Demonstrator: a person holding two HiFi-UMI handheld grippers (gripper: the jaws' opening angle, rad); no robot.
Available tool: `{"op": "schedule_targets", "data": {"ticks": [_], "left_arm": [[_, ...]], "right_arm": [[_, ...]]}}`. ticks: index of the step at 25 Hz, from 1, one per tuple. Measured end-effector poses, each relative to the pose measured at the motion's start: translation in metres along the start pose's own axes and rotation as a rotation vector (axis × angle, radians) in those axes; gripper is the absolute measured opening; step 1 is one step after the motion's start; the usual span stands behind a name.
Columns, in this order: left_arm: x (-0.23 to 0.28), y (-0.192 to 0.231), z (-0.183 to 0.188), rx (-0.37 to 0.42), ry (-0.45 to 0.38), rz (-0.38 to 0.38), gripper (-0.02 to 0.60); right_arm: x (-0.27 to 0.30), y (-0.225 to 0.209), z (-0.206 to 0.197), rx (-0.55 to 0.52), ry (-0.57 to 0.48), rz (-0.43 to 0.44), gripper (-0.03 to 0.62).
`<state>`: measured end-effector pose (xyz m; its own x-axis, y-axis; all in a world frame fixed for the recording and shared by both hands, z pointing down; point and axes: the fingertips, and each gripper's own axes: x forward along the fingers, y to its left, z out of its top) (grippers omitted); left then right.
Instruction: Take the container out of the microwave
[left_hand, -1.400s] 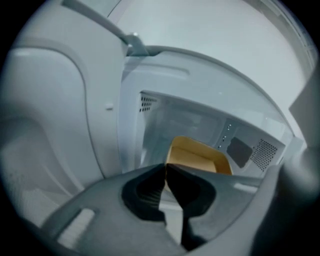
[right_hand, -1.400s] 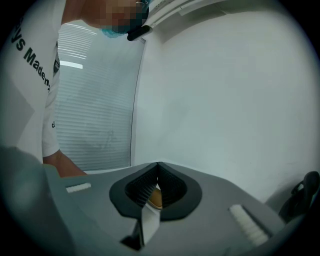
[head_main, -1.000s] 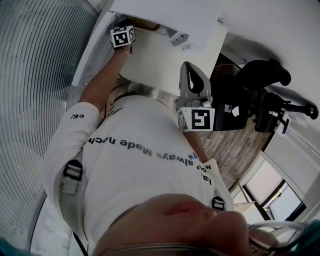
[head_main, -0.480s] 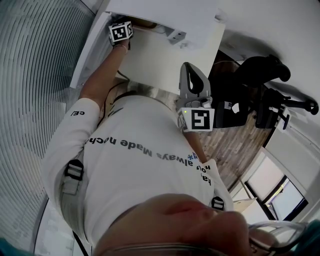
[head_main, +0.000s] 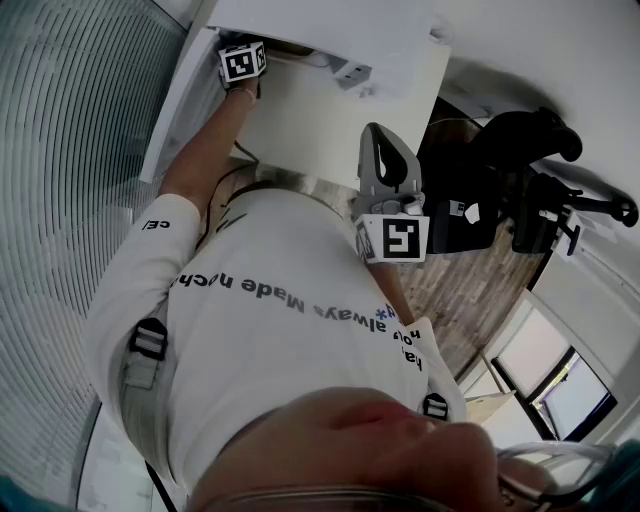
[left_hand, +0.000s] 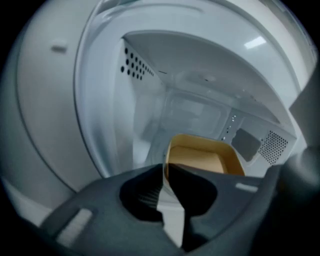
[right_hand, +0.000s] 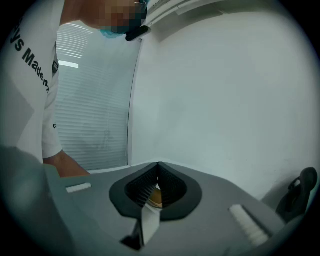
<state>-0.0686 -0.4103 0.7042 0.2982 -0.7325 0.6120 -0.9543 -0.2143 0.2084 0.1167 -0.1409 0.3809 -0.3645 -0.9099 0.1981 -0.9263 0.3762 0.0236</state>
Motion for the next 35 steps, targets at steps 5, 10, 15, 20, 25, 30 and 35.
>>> {"op": "schedule_targets", "data": {"ticks": [5, 10, 15, 20, 25, 30, 35], "left_arm": [[0.005, -0.003, 0.004, 0.021, -0.006, -0.008, 0.04], [0.01, -0.009, 0.008, 0.034, -0.026, -0.025, 0.058], [0.012, -0.013, 0.009, 0.028, -0.04, -0.051, 0.087], [0.02, -0.015, 0.006, 0.033, -0.025, -0.066, 0.097], [0.022, -0.015, 0.004, 0.045, 0.0, -0.058, 0.092], [0.023, -0.012, 0.008, 0.028, -0.006, -0.038, 0.032], [0.019, -0.008, 0.008, -0.014, -0.013, -0.027, 0.025]], "right_arm": [[0.005, -0.003, 0.0, 0.005, 0.003, -0.005, 0.002], [0.007, -0.005, -0.001, 0.008, 0.006, -0.009, 0.002], [0.008, -0.007, -0.002, 0.009, 0.008, -0.01, 0.002], [0.009, -0.008, -0.003, 0.009, 0.016, -0.01, 0.002], [0.006, -0.009, -0.006, 0.011, 0.022, -0.016, 0.002], [0.007, -0.012, -0.006, 0.017, 0.022, -0.02, 0.002], [0.006, -0.011, -0.006, 0.014, 0.018, -0.016, 0.002]]}}
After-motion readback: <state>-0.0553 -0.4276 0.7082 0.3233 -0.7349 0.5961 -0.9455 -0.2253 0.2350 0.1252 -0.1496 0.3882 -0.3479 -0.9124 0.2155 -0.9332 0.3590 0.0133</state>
